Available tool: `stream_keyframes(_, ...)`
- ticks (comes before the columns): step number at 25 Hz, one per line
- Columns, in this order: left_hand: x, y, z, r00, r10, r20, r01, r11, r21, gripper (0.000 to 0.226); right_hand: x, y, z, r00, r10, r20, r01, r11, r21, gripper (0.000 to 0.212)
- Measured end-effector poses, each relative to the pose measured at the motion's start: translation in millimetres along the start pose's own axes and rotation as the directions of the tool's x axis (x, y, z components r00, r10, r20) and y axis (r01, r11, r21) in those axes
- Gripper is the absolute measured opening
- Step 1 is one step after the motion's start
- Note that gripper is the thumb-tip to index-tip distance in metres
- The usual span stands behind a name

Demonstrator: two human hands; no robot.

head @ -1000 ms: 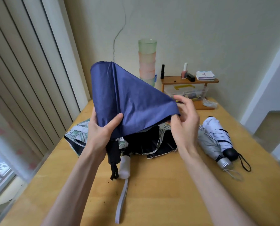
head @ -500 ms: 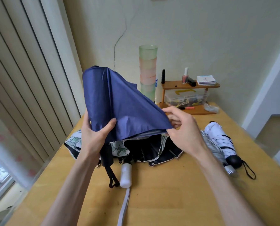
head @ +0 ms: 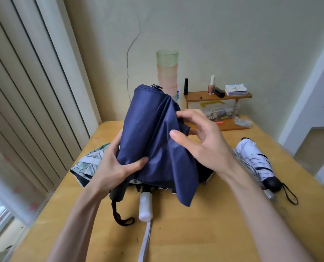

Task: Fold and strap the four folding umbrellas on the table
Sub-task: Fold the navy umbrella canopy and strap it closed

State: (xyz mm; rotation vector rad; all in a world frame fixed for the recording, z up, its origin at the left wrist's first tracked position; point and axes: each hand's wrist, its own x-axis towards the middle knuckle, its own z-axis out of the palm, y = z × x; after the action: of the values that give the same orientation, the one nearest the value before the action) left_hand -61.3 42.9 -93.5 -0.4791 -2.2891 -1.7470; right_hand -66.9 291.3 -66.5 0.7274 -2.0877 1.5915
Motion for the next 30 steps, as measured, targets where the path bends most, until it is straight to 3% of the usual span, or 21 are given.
stream_keyframes(4, 1.4, -1.0, -0.3, 1.0, 0.023, 0.006, -0.023, 1.0, 0.021, 0.076, -2.5, -1.0, 6.1, 0.996, 0.089, 0.021, -0.091, 0.979, 0.182, 0.036)
stream_keyframes(8, 1.6, -4.7, -1.9, 0.999, 0.036, 0.015, -0.036, 0.999, 0.001, 0.074, -0.4, 4.2, 5.2, 0.991, 0.135, -0.013, -0.135, 0.99, -0.041, 0.021)
stream_keyframes(10, 1.2, -3.8, -2.3, 1.0, 0.028, 0.013, -0.028, 1.0, 0.001, 0.074, -0.3, 5.3, 2.3, 0.99, 0.14, 0.0, -0.139, 0.985, -0.106, 0.024)
stream_keyframes(16, 2.1, 0.5, 1.1, 0.999, 0.029, 0.03, -0.029, 1.0, -0.004, 0.071, -1.8, -6.5, -18.4, 0.987, 0.145, 0.07, -0.147, 0.989, 0.034, 0.043)
stream_keyframes(22, 12.3, -1.0, 6.4, 0.993, 0.054, 0.105, -0.055, 0.998, 0.009, 0.08, -2.4, 1.8, -36.2, 0.985, 0.168, 0.041, -0.171, 0.982, 0.082, 0.03)
stream_keyframes(24, 15.3, -3.6, 5.5, 0.989, 0.064, 0.133, -0.068, 0.997, 0.02, 0.078, -1.9, 3.8, -35.7, 0.988, 0.13, 0.088, -0.132, 0.991, 0.016, 0.028)
stream_keyframes(27, 15.8, -6.5, 4.8, 0.992, 0.042, 0.123, -0.042, 0.999, -0.002, 0.079, -2.4, 9.7, -27.9, 0.981, 0.114, 0.158, -0.076, 0.971, -0.229, 0.032)
stream_keyframes(30, 14.8, -9.0, 0.6, 0.996, 0.009, 0.086, -0.006, 0.999, -0.041, 0.082, -3.2, 10.6, -23.5, 0.992, 0.101, 0.08, -0.079, 0.967, -0.242, 0.029)
